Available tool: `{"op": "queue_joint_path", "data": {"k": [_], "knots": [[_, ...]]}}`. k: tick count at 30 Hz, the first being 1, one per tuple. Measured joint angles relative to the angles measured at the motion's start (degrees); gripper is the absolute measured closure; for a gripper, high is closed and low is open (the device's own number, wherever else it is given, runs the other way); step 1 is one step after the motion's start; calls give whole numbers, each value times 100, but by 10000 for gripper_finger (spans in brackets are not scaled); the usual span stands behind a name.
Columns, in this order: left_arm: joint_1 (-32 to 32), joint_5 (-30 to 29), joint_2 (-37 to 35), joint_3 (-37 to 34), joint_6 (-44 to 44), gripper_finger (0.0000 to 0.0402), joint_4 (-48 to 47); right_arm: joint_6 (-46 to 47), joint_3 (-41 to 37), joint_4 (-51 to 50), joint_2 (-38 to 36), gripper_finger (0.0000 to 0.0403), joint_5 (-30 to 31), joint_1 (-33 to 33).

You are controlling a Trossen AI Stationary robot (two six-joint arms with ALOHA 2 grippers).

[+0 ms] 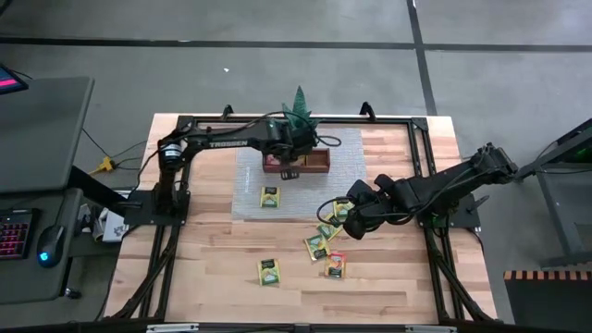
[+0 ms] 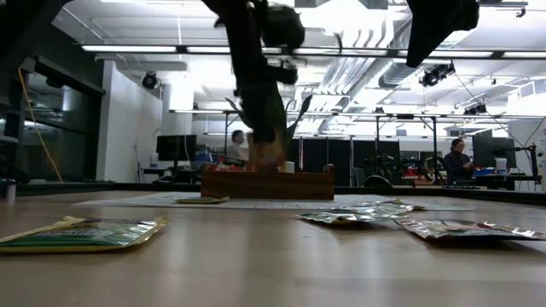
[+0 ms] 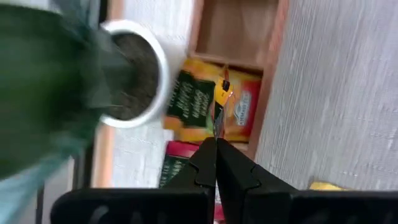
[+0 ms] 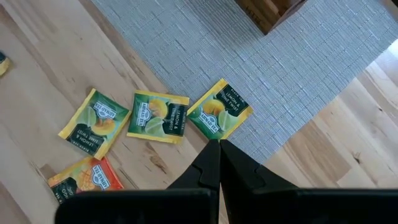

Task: Pick & Place Tea
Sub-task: Put the orange tea bag into the middle section of the wooden organizer

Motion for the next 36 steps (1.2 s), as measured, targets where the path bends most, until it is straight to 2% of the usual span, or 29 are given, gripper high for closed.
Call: {"op": "queue_joint_path", "data": {"k": [15, 29, 32, 36], "knots": [[-2, -124, 175, -29, -20, 401, 58, -44, 0, 3, 0, 403, -22, 4], [0, -66, 173, -29, 383, 400, 73, -103, 0, 7, 0, 403, -24, 7], [0, -90, 173, -29, 401, 389, 90, -103, 0, 7, 0, 403, -24, 7], [0, -111, 173, -29, 400, 349, 90, -103, 0, 7, 0, 403, -24, 7]]}}
